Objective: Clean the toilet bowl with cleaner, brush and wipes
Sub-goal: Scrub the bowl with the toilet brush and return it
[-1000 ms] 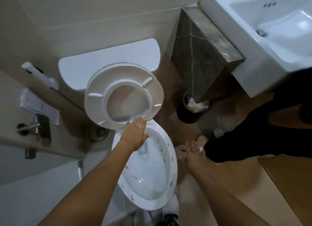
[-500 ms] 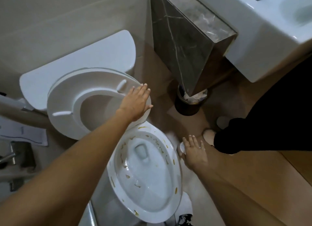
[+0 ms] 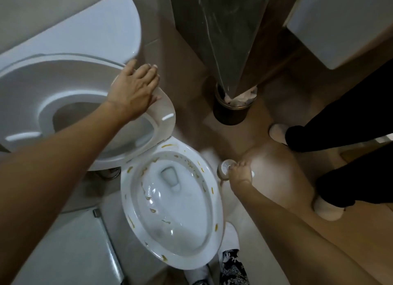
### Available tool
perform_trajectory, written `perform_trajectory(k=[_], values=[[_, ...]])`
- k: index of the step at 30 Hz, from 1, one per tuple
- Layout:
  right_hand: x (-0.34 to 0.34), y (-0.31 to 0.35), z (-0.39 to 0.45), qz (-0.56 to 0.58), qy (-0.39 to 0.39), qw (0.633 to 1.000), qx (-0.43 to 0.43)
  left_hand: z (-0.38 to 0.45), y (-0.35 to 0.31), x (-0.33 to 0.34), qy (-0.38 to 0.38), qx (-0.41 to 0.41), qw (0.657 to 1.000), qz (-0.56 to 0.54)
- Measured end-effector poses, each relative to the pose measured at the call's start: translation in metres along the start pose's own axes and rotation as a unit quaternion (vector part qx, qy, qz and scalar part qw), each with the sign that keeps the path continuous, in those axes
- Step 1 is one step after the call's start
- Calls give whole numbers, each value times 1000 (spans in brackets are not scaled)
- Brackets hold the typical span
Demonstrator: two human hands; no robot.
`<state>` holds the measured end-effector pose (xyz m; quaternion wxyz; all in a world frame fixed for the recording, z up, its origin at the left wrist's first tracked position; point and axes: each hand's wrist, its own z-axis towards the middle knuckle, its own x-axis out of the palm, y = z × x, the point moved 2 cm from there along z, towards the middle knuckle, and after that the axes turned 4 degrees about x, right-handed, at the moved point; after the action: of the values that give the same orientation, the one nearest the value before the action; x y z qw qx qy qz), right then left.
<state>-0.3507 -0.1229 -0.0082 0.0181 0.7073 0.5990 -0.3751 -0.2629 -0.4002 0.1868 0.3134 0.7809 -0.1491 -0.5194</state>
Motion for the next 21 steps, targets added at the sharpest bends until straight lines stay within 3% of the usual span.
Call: perform_trajectory(k=[4, 12, 21], values=[[5, 0, 4, -80, 25, 996, -33, -2, 0, 2, -15, 11, 1000, 14], [-6, -18, -3, -54, 57, 997, -7, -3, 4, -1, -21, 4, 1000, 5], [-8, -56, -33, 137, 72, 985, 77, -49, 45, -19, -41, -72, 990, -110]])
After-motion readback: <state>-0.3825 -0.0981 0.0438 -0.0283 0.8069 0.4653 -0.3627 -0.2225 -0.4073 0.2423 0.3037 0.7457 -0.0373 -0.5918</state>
